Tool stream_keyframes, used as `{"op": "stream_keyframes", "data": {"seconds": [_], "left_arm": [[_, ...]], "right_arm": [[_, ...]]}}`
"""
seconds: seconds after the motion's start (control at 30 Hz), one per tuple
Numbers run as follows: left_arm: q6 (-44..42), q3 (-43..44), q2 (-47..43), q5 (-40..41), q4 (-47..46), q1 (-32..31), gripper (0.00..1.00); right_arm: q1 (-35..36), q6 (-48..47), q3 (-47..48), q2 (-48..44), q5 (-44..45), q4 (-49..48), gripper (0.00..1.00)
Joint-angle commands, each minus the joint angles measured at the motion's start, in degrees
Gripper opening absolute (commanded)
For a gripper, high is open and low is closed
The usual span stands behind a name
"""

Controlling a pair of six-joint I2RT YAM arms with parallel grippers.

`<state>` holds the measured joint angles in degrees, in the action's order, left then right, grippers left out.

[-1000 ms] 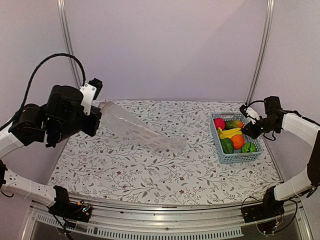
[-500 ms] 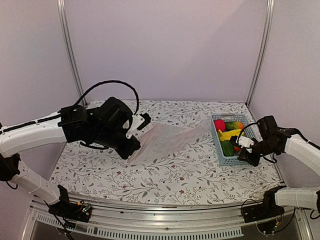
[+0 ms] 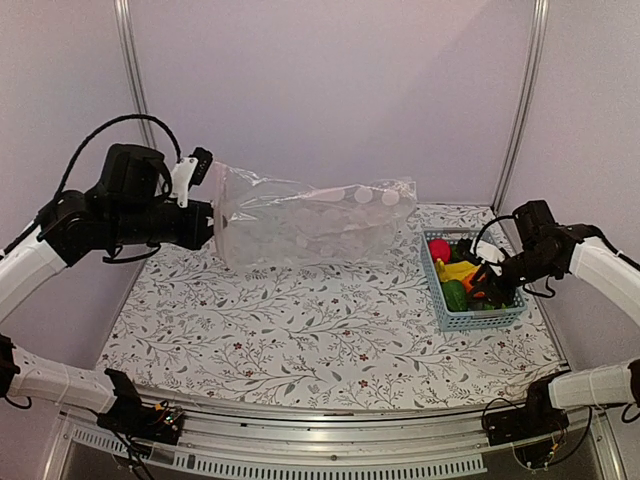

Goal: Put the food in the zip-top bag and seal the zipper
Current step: Pick up the zipper food storage bag at the corner of the board.

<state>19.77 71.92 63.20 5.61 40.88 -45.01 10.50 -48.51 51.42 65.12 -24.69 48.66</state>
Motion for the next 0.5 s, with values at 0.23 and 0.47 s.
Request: {"op": "stream_keyframes", "data": {"seconds": [0.23, 0.47], "left_arm": [[7.4, 6.6, -2.1, 28.6, 23.1, 5.8, 0.0], [5.5, 3.2, 1.6, 16.6, 21.6, 5.8, 0.0]], "right_arm": [[0.3, 7.7, -1.2, 9.8, 18.3, -10.5, 0.2], [0.3, 5.4, -7.3, 6.2, 20.7, -11.0, 0.17]]}}
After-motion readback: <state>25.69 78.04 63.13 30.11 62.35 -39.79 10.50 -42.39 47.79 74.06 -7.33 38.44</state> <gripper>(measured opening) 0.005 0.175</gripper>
